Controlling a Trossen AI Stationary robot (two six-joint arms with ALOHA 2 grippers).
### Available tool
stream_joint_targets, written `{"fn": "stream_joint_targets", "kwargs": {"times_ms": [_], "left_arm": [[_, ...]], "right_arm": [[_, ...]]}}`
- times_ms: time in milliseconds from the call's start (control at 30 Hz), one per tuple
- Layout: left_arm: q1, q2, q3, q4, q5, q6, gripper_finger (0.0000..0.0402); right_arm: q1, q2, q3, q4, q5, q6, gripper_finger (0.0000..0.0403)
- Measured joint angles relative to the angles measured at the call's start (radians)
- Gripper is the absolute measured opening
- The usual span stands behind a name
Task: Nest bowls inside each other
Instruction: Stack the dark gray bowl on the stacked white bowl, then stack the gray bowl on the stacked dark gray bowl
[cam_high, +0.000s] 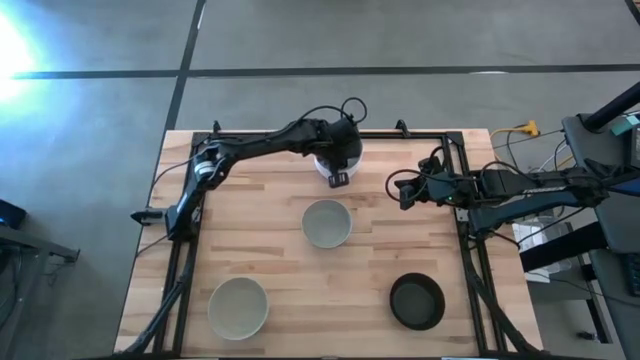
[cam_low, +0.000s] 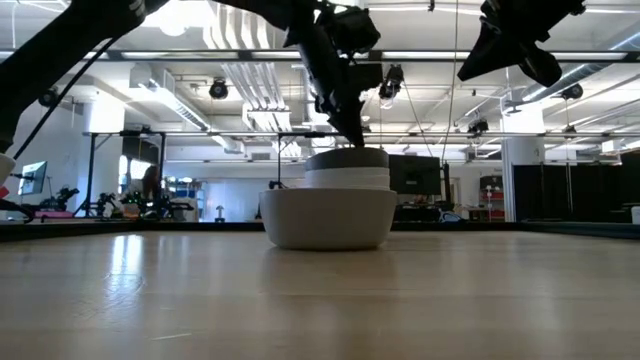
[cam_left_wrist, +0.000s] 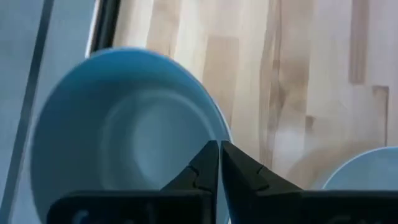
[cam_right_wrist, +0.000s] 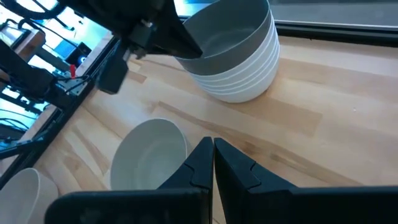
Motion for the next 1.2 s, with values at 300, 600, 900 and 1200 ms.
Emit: {"fn": "stream_joint_targets", "kwargs": {"times_ms": [300, 600, 900, 1200], "left_arm": [[0.0, 0.0, -0.029, 0.004, -0.015, -0.002, 0.0001], [0.0, -0.091, -0.004, -0.027, -0.043, -0.045, 0.0001], [-0.002, -0.33, -0.162, -0.2, 0.089, -0.243, 0.0001], [-0.002, -0.56, -0.675, 0.083, 0.324, -0.448, 0.0022]], "right_arm": [[0.0, 0.0, 0.0, 0.0, 0.0, 0.0, 0.0009], [0.0, 0.0, 0.0, -0.001, -0.019, 0.02, 0.0009], [0.0, 0.001, 0.0, -0.002, -0.026, 0.019, 0.0009], [0.0, 0.002, 0.0, -0.001, -0.021, -0.009, 0.0009]]}}
